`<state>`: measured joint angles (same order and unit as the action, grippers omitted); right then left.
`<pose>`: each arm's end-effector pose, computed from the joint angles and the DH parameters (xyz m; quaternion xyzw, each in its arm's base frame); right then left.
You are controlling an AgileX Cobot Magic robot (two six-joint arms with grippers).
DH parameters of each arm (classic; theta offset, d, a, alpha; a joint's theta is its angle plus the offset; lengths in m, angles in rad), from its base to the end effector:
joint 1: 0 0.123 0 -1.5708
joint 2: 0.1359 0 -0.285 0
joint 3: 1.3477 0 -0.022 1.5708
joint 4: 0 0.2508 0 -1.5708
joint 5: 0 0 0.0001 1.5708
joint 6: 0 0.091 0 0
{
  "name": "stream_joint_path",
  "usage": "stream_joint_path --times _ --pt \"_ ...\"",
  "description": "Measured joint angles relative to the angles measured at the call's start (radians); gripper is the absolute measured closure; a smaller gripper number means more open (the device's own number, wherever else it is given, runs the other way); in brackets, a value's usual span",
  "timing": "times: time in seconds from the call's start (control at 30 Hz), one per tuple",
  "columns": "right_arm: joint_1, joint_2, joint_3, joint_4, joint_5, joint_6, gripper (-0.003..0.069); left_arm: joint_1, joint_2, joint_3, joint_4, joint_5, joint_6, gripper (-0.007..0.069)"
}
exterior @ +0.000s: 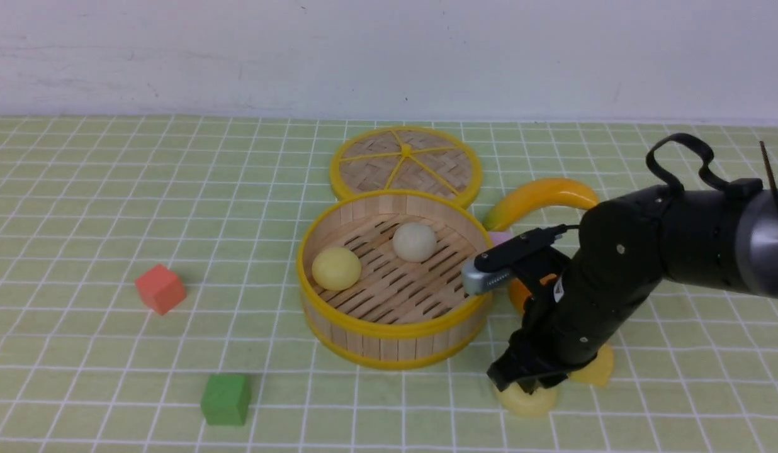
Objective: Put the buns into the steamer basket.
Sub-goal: Use the right arm to grab a steamed stuffed bun, then use the right arm to put the steamed stuffed bun into the steamer
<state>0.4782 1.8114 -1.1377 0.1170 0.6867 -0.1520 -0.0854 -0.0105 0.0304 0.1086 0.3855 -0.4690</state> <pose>0.3100 0.1683 0.1809 -0.2687 0.9508 0.0668 0.1390 0.0525 -0.0008 0.1691 -0.1260 0.7997 -0.1159 0.5755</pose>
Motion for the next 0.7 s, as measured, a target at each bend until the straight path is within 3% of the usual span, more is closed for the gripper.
stream_joint_path --times 0.17,0.47,0.7 --pt "0.0 0.0 0.0 0.005 0.004 0.0 0.0658 0.0 0.0 0.0 0.0 0.0 0.0 0.0495" --pt "0.0 -0.064 -0.206 0.129 0.123 -0.001 0.0662 0.0 0.0 0.0 0.0 0.001 0.0 0.0485" --pt "0.0 -0.057 -0.379 0.232 0.028 -0.001 0.0662 0.0 0.0 0.0 0.0 0.001 0.0 0.0479"
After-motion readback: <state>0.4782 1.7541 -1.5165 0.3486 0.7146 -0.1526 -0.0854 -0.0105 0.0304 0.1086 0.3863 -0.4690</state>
